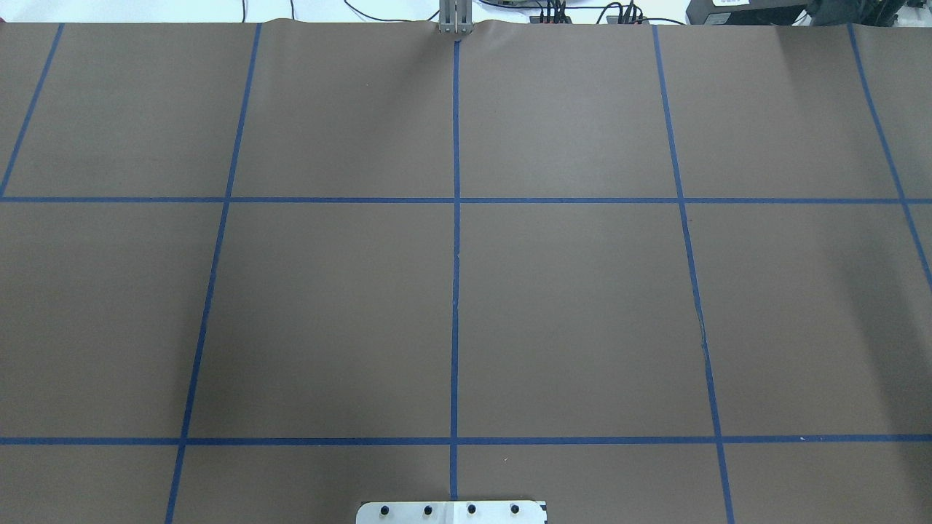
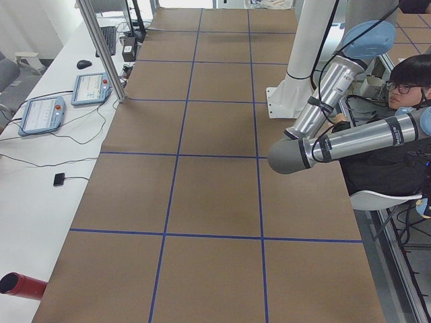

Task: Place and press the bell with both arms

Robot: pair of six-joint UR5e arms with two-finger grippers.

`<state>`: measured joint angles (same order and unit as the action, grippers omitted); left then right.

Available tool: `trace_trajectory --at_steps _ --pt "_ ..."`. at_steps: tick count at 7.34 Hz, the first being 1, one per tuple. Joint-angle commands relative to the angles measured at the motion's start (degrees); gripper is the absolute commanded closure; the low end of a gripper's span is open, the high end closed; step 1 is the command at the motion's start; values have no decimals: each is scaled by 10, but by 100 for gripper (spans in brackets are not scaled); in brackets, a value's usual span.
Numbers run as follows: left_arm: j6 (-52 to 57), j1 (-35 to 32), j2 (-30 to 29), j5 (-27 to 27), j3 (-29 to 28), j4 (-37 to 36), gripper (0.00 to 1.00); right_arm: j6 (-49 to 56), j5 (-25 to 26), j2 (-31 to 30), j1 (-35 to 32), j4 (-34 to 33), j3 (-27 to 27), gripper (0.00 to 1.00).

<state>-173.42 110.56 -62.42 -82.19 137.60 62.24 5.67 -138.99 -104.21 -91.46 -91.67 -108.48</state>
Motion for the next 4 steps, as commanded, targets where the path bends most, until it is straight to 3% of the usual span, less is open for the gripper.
trace_trajectory --at_steps 1,2,4 --pt "39 -2 -31 4 -7 -29 100 0 0 0 0 0 -2 0" --pt "62 -6 -35 25 -8 -39 100 0 0 0 0 0 -6 0" --pt "115 -87 -54 54 -8 -53 100 0 0 0 0 0 -11 0"
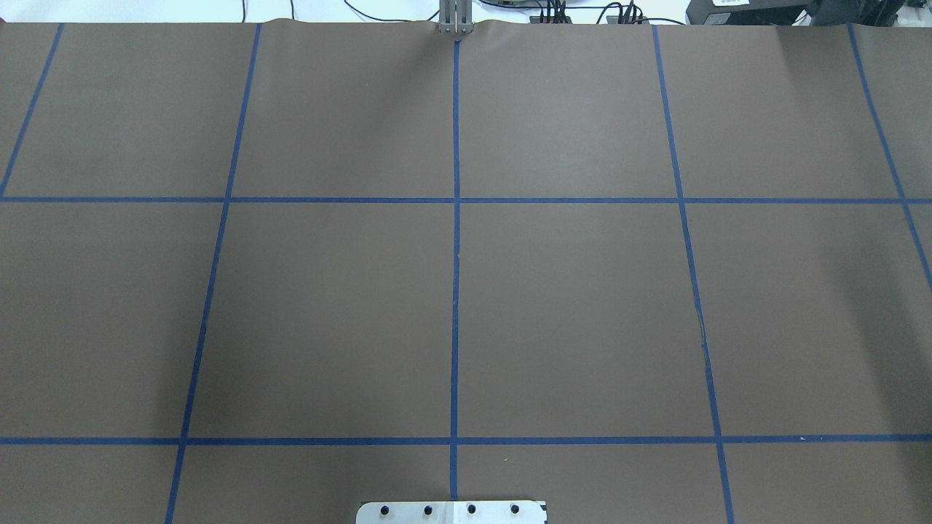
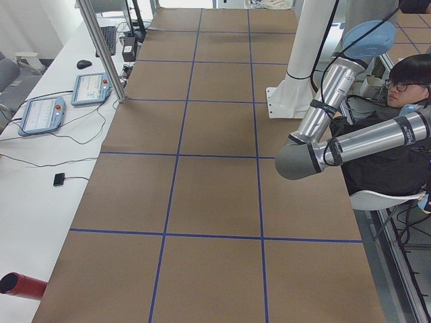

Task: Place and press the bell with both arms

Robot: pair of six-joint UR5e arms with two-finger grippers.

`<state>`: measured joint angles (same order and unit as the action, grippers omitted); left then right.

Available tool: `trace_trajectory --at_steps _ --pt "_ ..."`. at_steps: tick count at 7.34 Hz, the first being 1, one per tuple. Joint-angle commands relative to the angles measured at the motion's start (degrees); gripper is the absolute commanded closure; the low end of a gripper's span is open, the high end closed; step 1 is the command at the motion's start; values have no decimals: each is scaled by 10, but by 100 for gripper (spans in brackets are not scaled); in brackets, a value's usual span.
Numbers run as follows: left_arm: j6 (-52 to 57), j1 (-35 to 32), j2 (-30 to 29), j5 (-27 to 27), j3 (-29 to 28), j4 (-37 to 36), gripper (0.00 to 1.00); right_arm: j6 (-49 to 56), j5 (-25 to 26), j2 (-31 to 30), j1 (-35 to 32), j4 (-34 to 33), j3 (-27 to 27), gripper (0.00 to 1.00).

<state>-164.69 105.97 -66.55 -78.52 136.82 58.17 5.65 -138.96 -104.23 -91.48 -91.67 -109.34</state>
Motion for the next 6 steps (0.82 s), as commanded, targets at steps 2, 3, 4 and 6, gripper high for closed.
trace_trajectory --at_steps 2,3,4,6 --pt "138 -210 -79 26 0 -24 100 1 0 0 0 0 -2 0" --pt "153 -243 -90 33 0 -33 100 1 1 0 1 -1 -1 0" --pt "188 -287 -94 32 2 -34 100 1 1 0 0 -1 0 0" --pt "248 -381 -118 33 5 -34 100 1 3 1 1 -1 2 0"
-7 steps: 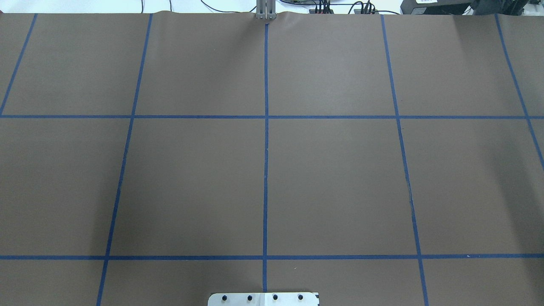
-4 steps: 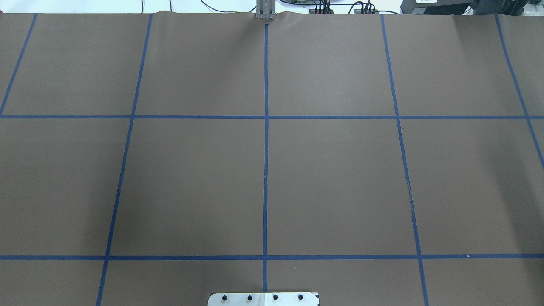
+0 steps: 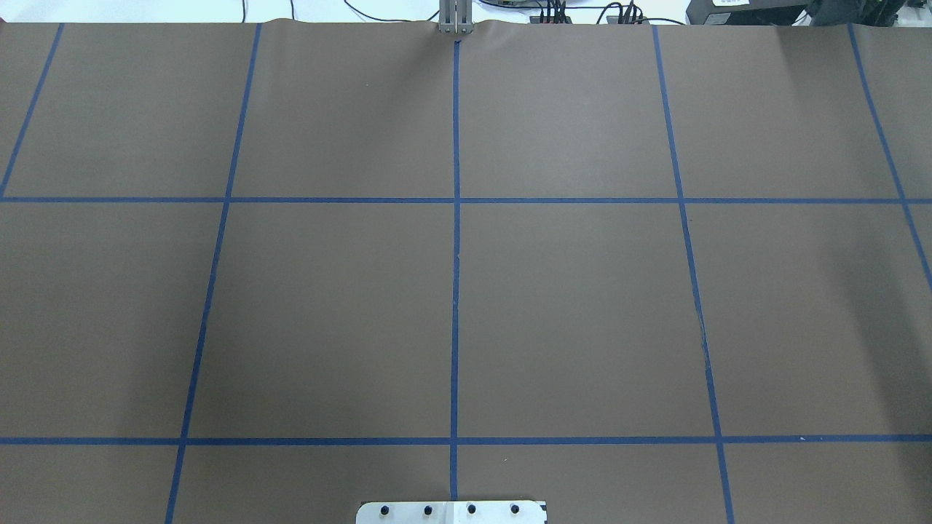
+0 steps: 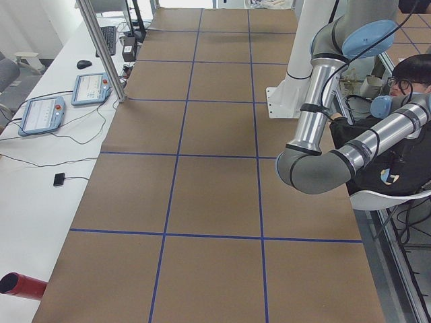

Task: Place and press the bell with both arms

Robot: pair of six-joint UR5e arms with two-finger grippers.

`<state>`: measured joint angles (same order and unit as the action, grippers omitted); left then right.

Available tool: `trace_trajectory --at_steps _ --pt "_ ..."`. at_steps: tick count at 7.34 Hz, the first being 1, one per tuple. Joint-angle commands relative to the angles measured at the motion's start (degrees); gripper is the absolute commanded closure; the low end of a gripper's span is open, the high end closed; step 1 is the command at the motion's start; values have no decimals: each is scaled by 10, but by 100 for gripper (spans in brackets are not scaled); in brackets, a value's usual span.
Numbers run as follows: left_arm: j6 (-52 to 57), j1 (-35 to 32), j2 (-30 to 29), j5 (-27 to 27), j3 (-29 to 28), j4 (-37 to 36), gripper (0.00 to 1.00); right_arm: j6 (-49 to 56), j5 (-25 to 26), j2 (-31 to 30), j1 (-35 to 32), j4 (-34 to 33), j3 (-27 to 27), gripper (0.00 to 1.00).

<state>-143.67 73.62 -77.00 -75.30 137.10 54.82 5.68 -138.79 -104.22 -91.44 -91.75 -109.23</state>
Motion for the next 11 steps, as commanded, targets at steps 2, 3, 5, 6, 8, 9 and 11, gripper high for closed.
trace_trajectory --at_steps 2,3,5,6,8,9,11 --pt "81 -128 -31 0 18 -1 100 0 1 1 0 0 2 0" --pt "86 -140 -31 0 39 -5 100 0 1 1 0 0 2 0" --pt "105 -174 -32 0 76 -21 100 0 1 2 0 0 2 0" --pt "141 -216 -51 0 81 -21 100 0 1 2 0 0 2 0" --pt "195 -293 -84 -1 85 -21 100 0 1 2 0 0 3 0" --pt "226 -333 -96 -2 89 -21 100 0 2 3 0 0 4 0" --pt "307 -446 -134 -4 90 -21 100 -1 0 3 0 0 3 0"
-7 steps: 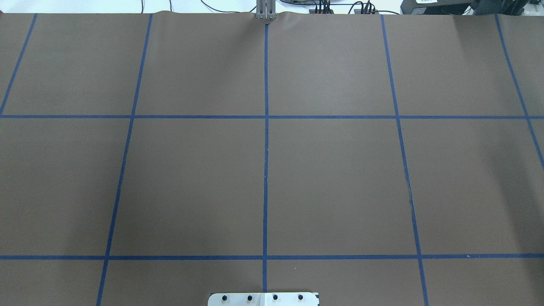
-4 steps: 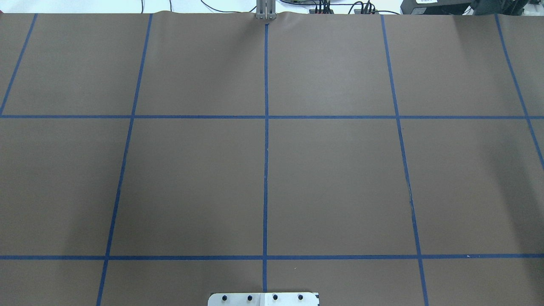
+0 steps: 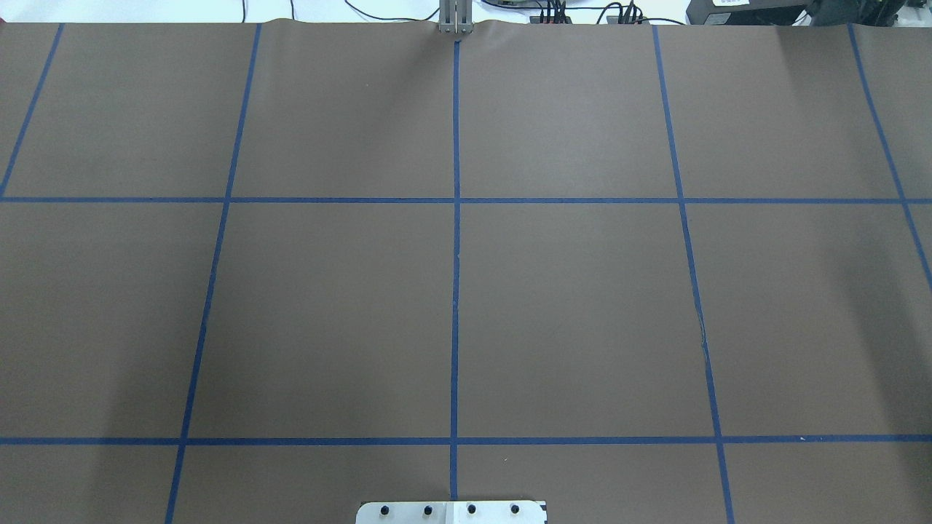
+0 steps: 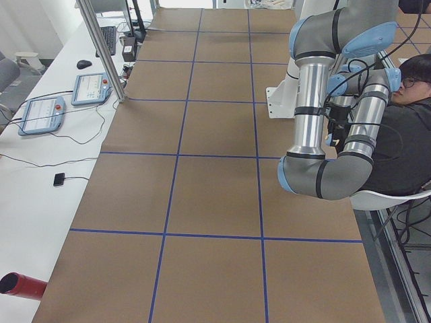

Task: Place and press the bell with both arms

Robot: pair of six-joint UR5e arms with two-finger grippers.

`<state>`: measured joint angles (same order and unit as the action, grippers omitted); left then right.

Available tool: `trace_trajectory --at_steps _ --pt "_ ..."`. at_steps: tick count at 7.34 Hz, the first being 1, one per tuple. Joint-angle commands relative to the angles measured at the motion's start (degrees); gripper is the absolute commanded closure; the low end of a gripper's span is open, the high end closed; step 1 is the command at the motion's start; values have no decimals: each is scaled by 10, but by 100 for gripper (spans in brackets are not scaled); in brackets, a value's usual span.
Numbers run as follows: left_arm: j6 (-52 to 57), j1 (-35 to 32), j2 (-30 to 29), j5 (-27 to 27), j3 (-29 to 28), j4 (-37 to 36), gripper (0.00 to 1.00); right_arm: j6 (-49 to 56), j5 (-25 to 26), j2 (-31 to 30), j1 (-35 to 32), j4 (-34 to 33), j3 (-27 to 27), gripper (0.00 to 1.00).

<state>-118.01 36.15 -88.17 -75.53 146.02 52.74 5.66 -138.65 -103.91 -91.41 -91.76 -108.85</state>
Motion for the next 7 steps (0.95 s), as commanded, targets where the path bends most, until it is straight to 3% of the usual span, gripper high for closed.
trace_trajectory --at_steps 1,3,5,7 --pt "79 -115 -29 -1 7 3 100 0 0 3 0 0 -1 0" --pt "213 -261 -95 -34 -4 1 100 -2 -2 5 1 0 -1 0" --pt "304 -378 -118 -76 -6 2 100 -2 -1 2 1 -1 -1 0" --pt "366 -458 -164 -71 -26 4 100 -4 0 2 1 -1 0 0"
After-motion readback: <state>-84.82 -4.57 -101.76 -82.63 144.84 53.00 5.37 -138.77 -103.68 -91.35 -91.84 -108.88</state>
